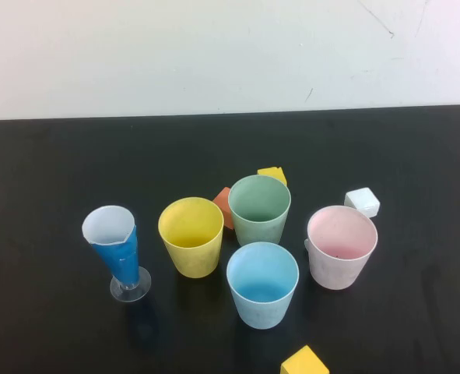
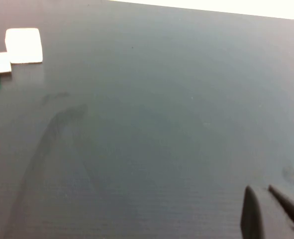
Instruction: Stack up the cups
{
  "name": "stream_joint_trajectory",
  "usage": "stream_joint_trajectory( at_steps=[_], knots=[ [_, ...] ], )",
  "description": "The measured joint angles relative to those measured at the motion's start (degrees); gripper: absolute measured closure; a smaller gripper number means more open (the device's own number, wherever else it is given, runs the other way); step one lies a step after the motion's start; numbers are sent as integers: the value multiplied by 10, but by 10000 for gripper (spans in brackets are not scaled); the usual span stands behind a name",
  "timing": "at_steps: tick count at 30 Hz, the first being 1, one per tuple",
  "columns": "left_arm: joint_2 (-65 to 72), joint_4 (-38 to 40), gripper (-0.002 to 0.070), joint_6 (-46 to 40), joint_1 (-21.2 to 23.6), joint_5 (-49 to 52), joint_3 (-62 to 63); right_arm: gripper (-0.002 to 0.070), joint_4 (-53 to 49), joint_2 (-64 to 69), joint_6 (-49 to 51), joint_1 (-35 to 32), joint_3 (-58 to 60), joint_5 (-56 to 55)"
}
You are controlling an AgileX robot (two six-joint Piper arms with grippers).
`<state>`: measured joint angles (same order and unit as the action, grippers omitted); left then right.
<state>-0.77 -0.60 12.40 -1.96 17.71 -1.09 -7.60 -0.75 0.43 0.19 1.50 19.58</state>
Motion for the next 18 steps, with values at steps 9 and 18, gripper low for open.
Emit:
stream_joint_trajectory(
  at_steps=[9, 18],
  knots=[
    [0, 0, 677, 0, 0, 0, 0, 679, 0, 0, 0, 0, 0, 0],
    [0, -17, 677, -19, 0, 0, 0, 679, 3, 0, 0, 0, 0, -1]
  ],
)
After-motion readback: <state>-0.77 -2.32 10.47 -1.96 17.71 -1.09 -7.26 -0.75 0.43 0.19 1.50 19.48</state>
